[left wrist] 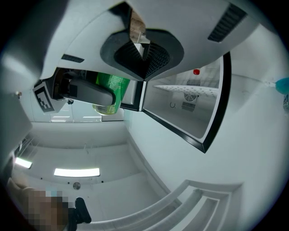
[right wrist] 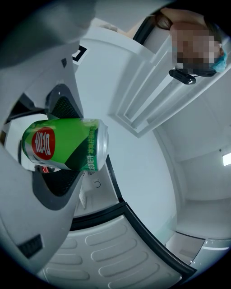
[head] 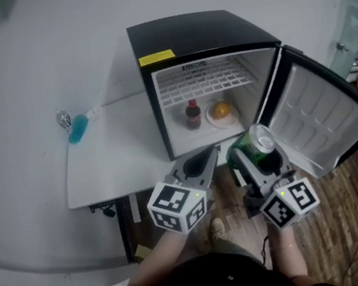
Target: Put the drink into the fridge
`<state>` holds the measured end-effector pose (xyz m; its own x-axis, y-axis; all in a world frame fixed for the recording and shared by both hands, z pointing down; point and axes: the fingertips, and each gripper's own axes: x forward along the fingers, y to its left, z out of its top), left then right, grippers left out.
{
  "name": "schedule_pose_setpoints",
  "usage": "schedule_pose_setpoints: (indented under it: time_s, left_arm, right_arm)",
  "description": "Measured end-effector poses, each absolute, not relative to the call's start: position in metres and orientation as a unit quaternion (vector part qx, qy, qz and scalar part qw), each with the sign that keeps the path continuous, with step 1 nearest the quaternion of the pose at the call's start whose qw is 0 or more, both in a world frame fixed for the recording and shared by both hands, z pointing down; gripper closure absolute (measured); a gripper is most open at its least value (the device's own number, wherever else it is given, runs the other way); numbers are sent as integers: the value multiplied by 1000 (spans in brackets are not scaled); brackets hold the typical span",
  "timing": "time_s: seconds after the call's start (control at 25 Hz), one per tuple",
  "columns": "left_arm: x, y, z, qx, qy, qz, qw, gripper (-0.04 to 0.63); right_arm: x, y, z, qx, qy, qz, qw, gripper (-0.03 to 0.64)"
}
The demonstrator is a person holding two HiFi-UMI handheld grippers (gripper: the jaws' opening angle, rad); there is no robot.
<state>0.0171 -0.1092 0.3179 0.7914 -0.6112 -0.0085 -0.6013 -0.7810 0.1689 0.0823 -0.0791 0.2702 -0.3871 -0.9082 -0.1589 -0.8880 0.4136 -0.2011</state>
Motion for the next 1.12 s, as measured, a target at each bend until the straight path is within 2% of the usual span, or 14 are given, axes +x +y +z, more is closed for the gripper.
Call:
schedule_pose_setpoints:
  time_s: [0.44,1.12]
  left_arm:
    - [39,-189,317,932,-351,-38,86,589]
    - [60,-250,327,908,-408,-31,89,589]
  right_arm:
    - [113,-162,265,-523,843,-39,121,288]
    - [132,-230,274,-468,876,-51,109,288]
